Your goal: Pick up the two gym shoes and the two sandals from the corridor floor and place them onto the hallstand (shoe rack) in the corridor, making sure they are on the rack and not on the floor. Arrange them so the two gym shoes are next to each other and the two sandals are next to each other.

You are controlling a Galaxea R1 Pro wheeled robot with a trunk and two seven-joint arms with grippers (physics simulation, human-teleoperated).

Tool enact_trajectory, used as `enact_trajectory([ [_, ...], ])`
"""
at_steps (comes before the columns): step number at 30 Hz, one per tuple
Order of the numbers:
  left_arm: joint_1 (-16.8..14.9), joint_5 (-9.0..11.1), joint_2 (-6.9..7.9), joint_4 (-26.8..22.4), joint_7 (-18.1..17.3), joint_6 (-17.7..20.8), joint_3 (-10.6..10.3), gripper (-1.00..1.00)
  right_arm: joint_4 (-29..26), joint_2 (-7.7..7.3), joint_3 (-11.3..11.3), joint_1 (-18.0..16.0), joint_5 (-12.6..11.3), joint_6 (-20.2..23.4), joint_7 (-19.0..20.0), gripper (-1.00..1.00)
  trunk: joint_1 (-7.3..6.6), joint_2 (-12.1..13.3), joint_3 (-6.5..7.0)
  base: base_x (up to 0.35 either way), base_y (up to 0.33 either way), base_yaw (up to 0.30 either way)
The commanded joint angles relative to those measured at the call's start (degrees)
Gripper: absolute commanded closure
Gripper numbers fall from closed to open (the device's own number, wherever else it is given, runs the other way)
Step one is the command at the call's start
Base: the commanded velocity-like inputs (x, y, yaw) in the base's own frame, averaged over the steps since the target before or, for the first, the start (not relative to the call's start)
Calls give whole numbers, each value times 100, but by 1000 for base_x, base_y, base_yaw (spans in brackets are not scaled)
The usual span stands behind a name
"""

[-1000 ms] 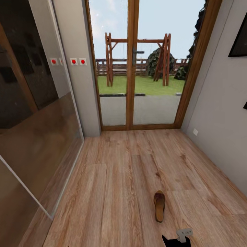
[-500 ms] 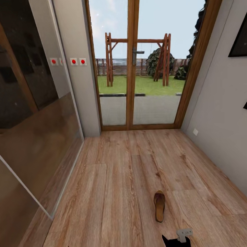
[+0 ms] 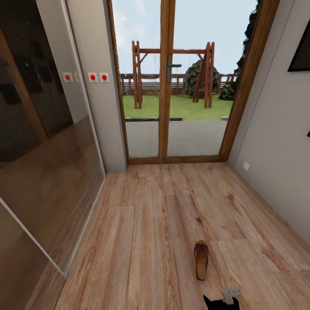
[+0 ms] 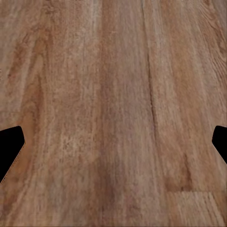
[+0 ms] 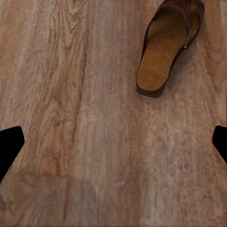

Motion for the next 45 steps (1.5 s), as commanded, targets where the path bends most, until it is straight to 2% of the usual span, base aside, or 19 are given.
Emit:
enact_trajectory([
  [1,-6,-23,-3,6,-47,-13,44,-100,5,-1,-49,-2,46,-18,23,-100,0,-2,-5,140,114,0],
  [21,-4,-26,-8,5,-47,-13,37,-100,5,-9,-57,-2,37,-18,23,-100,0,-2,-5,204,160,-18],
  [35,-6,-25,-9,5,-49,-13,37,-100,5,-10,-58,-2,38,-18,23,-100,0,-2,-4,168,78,-225],
  [45,-6,-34,-9,6,-48,-13,34,-100,5,-10,-57,-3,39,-18,23,-100,0,-2,11,33,5,-257],
])
